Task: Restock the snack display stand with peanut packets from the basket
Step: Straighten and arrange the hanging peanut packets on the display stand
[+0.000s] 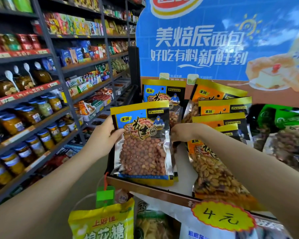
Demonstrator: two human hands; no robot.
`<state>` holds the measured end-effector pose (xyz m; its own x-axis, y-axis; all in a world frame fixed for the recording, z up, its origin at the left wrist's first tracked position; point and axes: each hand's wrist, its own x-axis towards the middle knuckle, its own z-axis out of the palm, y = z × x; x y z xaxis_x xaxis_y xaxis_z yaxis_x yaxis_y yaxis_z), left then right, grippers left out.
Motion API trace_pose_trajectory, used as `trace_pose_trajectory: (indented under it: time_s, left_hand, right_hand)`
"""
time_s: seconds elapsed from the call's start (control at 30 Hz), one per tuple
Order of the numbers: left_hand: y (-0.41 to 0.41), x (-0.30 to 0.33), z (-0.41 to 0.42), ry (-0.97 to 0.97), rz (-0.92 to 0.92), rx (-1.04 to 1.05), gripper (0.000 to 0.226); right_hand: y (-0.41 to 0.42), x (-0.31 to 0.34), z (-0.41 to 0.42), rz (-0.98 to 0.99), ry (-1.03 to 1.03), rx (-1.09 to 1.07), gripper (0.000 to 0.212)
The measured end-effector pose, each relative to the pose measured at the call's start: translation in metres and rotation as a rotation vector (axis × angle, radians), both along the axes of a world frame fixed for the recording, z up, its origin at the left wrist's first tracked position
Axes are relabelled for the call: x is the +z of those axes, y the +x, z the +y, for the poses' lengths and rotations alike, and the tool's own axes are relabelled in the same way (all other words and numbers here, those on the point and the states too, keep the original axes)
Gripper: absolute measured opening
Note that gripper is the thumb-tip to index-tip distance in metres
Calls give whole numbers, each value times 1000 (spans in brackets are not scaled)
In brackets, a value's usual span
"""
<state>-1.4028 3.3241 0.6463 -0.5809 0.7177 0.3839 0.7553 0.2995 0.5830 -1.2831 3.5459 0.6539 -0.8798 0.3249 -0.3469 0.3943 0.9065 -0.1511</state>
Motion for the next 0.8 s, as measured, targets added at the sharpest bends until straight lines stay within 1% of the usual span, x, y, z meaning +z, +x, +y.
trace_pose_trajectory:
  time_s: [0.03, 0.07, 0.1, 0.13, 0.17, 0.23, 0.27, 0.3, 0.33, 0.37, 0.4, 0.43, 0.5, 0.53, 0.57, 0.63, 0.7, 0.8]
  left_hand:
    - [2, 0, 1, 8, 13, -7, 29]
    - [3, 1, 2, 10, 39, -5, 24]
    - [5, 1, 4, 10, 59, 0, 16]
    - [5, 0, 6, 16, 67, 3, 11]
    - [5, -1, 6, 19, 69, -3, 12]
    - [3, -3, 8, 24, 72, -4, 20]
    - [2, -5, 7, 34, 60, -5, 21]
    - [1, -5, 6, 45, 37, -16, 20]
    - [1, -6, 4, 62, 6, -41, 18]
    - [2, -5, 2, 87, -44, -77, 13]
    - [3, -3, 1, 109, -91, -107, 9]
    - [4, -1, -1, 122, -127, -130, 13]
    - [6, 1, -2, 139, -179, -179, 24]
    - [7, 3, -2, 147, -219, -199, 28]
    - [8, 4, -1, 157, -261, -217, 30]
    - [12, 6, 2, 183, -360, -247, 30]
    - [17, 6, 9, 202, -470, -272, 28]
    - [25, 3, 19, 243, -631, -328, 26]
  right_hand:
    - [3, -1, -1, 26, -32, -4, 34]
    - [4, -3, -2, 47, -47, -4, 24]
    - [5, -6, -3, 69, -38, -6, 20]
    - [6, -7, -4, 75, -14, 1, 20]
    - [8, -6, -8, 76, 18, 20, 20]
    - [10, 0, -17, 65, 68, 9, 43]
    - [11, 4, -18, 89, 66, -9, 44]
    - [12, 10, -18, 139, 58, -25, 39]
    - [12, 14, -16, 213, 20, -44, 28]
    - [13, 16, -8, 316, -66, -49, 19]
    - [17, 23, -4, 409, -149, -75, 21]
    - [24, 32, -3, 471, -195, -90, 24]
    - [38, 46, 3, 565, -313, -49, 14]
    - [45, 54, 4, 592, -379, -48, 12]
    - [50, 60, 3, 635, -436, -56, 16]
    - [48, 61, 5, 764, -445, -73, 21]
    - [41, 55, -3, 862, -464, -75, 21]
    - [36, 36, -15, 984, -672, -141, 14]
